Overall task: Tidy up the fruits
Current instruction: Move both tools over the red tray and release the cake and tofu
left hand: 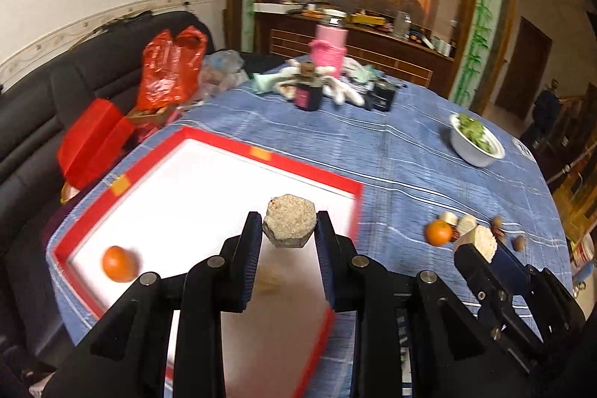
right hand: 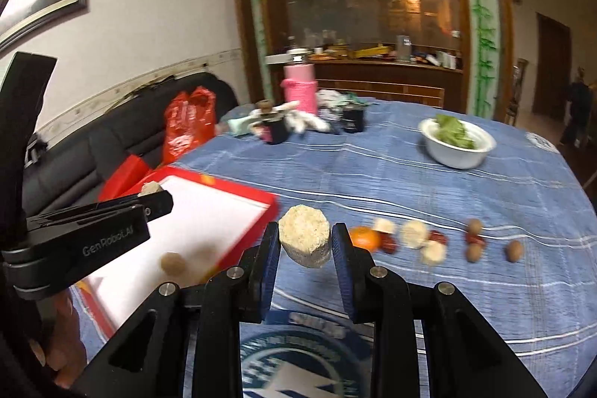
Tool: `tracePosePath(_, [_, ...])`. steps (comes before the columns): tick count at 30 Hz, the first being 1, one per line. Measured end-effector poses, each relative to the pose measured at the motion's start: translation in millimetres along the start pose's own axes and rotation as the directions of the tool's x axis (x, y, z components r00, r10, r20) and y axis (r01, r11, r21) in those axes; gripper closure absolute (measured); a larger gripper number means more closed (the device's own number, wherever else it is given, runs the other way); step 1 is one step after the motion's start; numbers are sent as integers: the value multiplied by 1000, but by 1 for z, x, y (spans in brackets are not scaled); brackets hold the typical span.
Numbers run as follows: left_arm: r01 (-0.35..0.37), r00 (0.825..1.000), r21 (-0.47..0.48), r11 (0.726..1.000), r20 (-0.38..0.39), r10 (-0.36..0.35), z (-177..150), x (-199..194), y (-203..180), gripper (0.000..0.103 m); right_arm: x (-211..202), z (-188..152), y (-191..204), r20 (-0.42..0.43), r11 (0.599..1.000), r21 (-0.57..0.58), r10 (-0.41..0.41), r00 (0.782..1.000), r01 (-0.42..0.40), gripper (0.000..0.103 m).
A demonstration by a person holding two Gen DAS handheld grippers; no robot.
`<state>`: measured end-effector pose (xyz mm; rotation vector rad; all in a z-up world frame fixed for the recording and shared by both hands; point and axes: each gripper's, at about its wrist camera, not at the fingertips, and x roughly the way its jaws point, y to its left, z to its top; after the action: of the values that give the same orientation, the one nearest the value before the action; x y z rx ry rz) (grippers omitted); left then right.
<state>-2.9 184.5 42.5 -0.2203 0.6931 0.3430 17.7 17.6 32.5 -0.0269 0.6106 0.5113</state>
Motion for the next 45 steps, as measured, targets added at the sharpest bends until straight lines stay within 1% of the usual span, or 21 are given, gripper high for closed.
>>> tracePosePath(4, [-37,999,-30,999,2,37,3,2,24,76,11,5,28,-9,998,-34,48,999,-49,74])
tracePosePath(9, [-81,997,-63,995,-16,80,5,9,52,76,25,7,57,-29,994,-61,94,995,-96,74])
tracePosePath(17, [-114,991,-97,989,-75,107,1,26,76,76,48,4,86,-81,985,-81,148,986,-154,75])
tracePosePath(21, [-128,988,-98,987,-102,118,-1,36,81,76,55,-1,92,-104,981,-89,162,981,-172,75])
tracePosePath(28, [-125,982,-111,986,-159,106,-4,50,89,76,67,-11,102,-159,976,-107,173,972,-191,75])
tracePosePath(31, [-126,979,-109,986,-172,106,-4,54,92,76,71,-14,106,-178,973,-116,176,968,-198,75])
tracePosePath(39, [-150,979,-102,983,-157,133,-4,55,97,76,81,-22,111,-231,971,-129,168,958,-202,75])
tracePosePath(43, [-157,979,-106,982,-147,140,-3,55,99,76,84,-24,112,-239,971,-132,166,957,-201,73])
tracePosePath(45, [-175,978,-106,979,-130,161,-2,53,99,76,84,-24,112,-245,970,-131,169,955,-205,72])
